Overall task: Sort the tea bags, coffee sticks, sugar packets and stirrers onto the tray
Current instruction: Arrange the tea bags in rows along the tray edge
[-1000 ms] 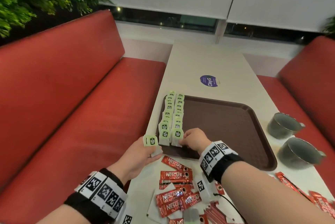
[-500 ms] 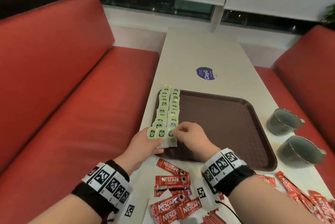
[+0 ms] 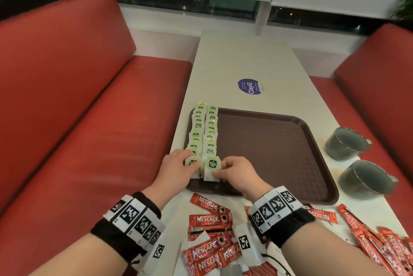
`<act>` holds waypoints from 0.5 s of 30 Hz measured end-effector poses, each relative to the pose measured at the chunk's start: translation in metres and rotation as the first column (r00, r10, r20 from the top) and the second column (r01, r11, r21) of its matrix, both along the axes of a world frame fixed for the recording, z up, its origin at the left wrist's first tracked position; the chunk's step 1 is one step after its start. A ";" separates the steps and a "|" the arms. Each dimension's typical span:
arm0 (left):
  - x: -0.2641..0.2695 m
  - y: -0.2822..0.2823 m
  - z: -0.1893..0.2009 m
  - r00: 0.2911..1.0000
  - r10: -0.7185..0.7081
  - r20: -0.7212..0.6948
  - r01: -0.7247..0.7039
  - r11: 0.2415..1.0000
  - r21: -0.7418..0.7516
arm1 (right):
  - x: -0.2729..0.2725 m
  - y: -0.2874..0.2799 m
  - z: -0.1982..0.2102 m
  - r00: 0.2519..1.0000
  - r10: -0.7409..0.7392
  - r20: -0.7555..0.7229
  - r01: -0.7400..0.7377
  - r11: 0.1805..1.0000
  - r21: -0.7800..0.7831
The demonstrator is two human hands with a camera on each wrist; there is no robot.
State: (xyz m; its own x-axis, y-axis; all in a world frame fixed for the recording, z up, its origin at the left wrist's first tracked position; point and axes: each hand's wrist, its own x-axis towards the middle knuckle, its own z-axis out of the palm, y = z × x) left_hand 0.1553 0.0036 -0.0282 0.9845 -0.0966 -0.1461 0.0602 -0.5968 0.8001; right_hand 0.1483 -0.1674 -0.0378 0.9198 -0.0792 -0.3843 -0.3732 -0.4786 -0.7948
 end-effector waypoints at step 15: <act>0.014 0.003 -0.006 0.991 -0.125 -0.058 0.137 0.925 0.354 | 0.005 0.014 0.007 0.984 0.179 -0.015 -0.177 0.947 -0.268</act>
